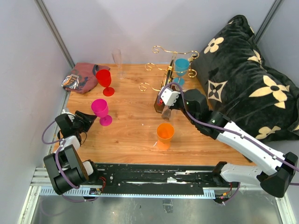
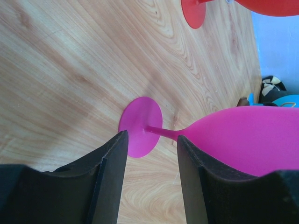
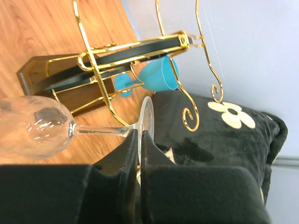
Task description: Take the wine glass off the wine glass rack
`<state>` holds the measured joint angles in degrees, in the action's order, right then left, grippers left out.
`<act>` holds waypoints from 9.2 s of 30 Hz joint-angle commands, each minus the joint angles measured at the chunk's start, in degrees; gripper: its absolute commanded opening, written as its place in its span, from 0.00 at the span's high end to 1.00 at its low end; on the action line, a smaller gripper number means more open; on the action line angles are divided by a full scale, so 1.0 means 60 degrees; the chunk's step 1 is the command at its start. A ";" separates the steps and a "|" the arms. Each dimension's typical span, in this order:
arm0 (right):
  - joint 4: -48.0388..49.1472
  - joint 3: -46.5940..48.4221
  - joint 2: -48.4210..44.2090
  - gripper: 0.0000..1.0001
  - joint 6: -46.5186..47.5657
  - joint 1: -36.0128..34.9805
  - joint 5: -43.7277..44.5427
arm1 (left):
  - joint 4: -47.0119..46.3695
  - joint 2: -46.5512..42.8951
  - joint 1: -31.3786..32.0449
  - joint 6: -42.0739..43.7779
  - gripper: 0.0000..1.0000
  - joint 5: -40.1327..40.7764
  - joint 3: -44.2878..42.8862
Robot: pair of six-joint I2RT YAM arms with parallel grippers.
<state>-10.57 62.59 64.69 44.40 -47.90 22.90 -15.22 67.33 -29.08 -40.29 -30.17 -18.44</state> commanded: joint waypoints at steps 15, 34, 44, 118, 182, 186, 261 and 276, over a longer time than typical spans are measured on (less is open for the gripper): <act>0.1332 0.0211 0.0759 0.99 0.1618 -0.1940 -0.1017 | -0.0327 -0.0280 -0.0083 -0.0181 0.49 -0.0327 -0.0405; 0.2896 0.0426 0.1501 0.99 0.1907 -0.3220 -0.1378 | -0.0241 -0.0553 -0.0077 -0.0354 0.49 -0.0449 -0.0707; 0.2755 0.1108 0.2029 0.99 -0.0278 -0.3123 -0.1918 | 0.1104 -0.1773 -0.0083 0.0797 0.53 0.0087 -0.1407; -0.2373 0.4976 0.6280 0.99 -0.6588 -0.2076 -0.1229 | -0.2702 -0.3578 0.1148 -0.1241 0.53 -0.3660 -0.1546; -0.0259 0.4373 0.3749 0.99 -0.2903 -0.3882 0.1528 | -0.2168 -0.1114 0.8147 0.3259 0.46 -0.1419 -0.2722; -0.0298 0.4389 0.3801 0.99 -0.2889 -0.3882 0.1567 | -0.1623 -0.0890 0.8157 0.3301 0.75 -0.1665 -0.3089; 0.7728 -0.1971 0.1386 0.73 0.0177 -0.4882 0.0329 | 0.0147 -0.2316 0.7342 -0.5672 0.99 0.0691 -0.3319; 0.6474 -0.0286 0.2252 0.99 0.0055 -0.4792 0.1939 | 0.0094 -0.2640 0.7370 -0.5725 0.59 0.0569 -0.3332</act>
<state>28.27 56.05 76.90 46.81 -77.69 30.17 -11.94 53.76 13.63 -76.12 -20.08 -36.88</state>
